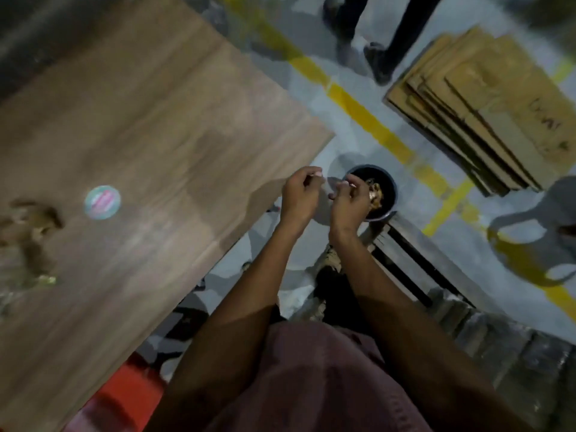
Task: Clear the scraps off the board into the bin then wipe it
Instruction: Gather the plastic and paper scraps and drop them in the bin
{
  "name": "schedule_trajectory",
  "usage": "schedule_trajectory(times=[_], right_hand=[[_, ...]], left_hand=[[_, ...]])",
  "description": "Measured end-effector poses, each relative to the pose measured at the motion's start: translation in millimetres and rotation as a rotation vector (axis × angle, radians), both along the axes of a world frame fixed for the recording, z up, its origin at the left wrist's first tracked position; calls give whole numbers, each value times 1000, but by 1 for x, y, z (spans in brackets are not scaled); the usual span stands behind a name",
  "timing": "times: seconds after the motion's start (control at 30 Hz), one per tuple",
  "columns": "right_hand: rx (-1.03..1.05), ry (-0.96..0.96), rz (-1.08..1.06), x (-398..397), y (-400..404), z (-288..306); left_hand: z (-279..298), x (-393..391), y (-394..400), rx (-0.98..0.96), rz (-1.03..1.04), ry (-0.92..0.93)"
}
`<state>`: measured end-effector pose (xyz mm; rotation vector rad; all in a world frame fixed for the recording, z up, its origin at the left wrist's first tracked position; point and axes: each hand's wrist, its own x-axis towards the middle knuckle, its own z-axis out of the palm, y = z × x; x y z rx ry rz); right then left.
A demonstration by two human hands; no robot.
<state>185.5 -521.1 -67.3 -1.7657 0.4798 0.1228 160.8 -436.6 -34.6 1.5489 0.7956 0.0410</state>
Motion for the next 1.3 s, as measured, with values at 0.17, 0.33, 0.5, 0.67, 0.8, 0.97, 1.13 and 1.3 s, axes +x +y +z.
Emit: schedule_trajectory(times=[0.17,0.33,0.5,0.67,0.8,0.97,1.13,1.3], right_hand=[[17,-124,183,-56,55,37],[70,-164,371,-88,114,58],[58,-148,628,-114,172,69],[42,-120,900,-143,230,64],[48,-79,1120,-161,263,49],[9,-67,1253,-187,301,40],[-222,-108,1485,-215,337,39],[-525,-261,1644,-253,378,31]], left_hand=[[37,-74,71,33,188,-66],[44,-154,142,107,418,-83],[36,-219,192,87,802,-128],[28,-264,219,74,1073,-118],[26,-292,227,68,1275,-99],[16,-340,247,143,1387,-16],[19,-391,294,339,1393,98],[-2,-437,341,433,1223,299]])
